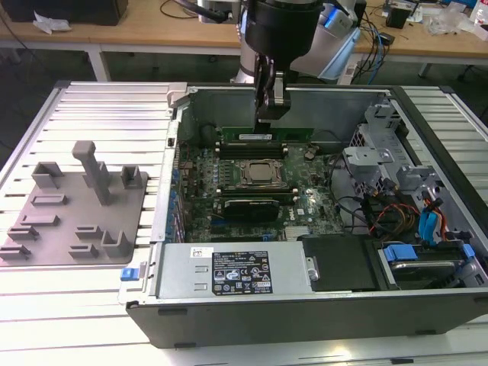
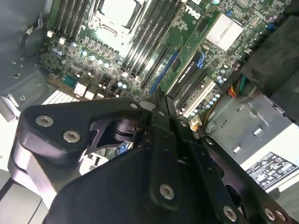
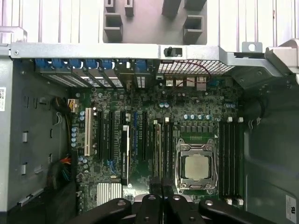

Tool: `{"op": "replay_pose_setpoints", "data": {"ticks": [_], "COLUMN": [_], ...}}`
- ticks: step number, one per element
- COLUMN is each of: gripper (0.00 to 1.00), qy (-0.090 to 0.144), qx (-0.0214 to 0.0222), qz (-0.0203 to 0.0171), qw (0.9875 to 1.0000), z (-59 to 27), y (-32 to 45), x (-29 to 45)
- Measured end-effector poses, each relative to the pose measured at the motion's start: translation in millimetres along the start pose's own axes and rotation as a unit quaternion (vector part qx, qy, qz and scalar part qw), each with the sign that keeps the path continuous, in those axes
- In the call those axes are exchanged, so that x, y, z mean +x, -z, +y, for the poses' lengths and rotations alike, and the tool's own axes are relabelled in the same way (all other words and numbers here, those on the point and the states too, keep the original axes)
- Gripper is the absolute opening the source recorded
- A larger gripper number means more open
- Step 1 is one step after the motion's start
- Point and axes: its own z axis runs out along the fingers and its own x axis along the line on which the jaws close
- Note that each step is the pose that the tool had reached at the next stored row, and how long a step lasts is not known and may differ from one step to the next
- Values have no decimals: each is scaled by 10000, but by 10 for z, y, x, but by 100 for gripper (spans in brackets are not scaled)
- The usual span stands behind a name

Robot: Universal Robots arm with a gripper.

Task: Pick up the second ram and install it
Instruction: 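Pick up the second ram and move it above second insertion slot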

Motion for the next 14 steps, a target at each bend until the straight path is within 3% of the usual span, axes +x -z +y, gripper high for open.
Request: {"op": "replay_pose_setpoints", "data": {"ticks": [7, 10, 14], "gripper": [9, 9, 9], "qy": [0, 1, 2], "qx": [-1, 0, 0], "qz": [1, -32, -32], "qw": [10000, 10000, 10000], "z": [-7, -9, -11], "y": [-134, -192, -214], "x": [1, -26, -61]}}
